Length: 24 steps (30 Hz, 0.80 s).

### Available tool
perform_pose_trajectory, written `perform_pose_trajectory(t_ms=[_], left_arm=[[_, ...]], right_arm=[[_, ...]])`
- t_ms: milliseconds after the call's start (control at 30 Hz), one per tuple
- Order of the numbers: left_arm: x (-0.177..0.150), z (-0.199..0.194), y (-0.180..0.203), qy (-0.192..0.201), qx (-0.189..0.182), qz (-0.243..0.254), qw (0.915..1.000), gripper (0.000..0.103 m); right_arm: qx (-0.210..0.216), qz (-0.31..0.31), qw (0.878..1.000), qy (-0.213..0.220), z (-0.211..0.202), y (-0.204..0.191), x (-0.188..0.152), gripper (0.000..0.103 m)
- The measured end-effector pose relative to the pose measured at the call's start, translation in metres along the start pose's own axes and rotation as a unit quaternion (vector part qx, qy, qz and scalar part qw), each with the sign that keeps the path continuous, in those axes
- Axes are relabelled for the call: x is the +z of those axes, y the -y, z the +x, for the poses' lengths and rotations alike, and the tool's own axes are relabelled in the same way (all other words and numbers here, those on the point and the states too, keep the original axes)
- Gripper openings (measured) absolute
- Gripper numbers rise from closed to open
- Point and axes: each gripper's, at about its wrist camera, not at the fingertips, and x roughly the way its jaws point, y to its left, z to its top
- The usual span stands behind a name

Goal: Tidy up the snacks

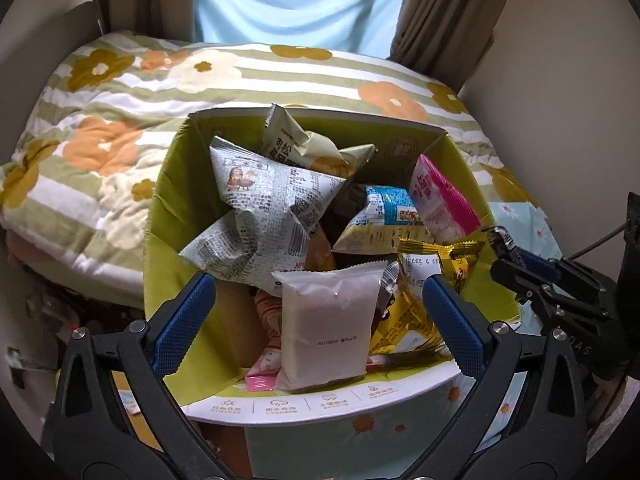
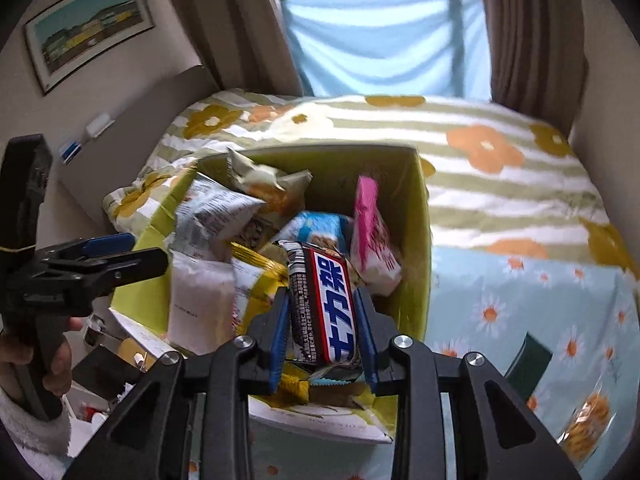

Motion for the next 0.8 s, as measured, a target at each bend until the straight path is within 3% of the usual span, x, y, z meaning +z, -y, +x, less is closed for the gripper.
perform_pose_trajectory(t_ms=[33,67,133,800], left_arm=[[-0.001,0.001,0.001,-0.002,-0.002,-0.002,1.0,0.103],[-0.001,0.002,0.001,-0.004,-0.005,-0.003,1.0,0.103],[-0.003,0.005,0.001,-0.009,-0.005,-0.002,0.9999,0.103],[-0.007,0.001,0.004,-0.015,-0.012,0.008,0.9998,0.103]], right_arm=[[-0.003,0.004,1.0,-0.002,0.001,0.001,-0.002,0.053],[-0.003,0.004,1.0,0.001,0.001,0.002,-0.003,0.08],[0.0,0.001,1.0,0.008,-0.002,0.003,-0.005,0.102],[-0.033,0.003,0.999,0.021,-0.022,0.002,-0.002,0.102]])
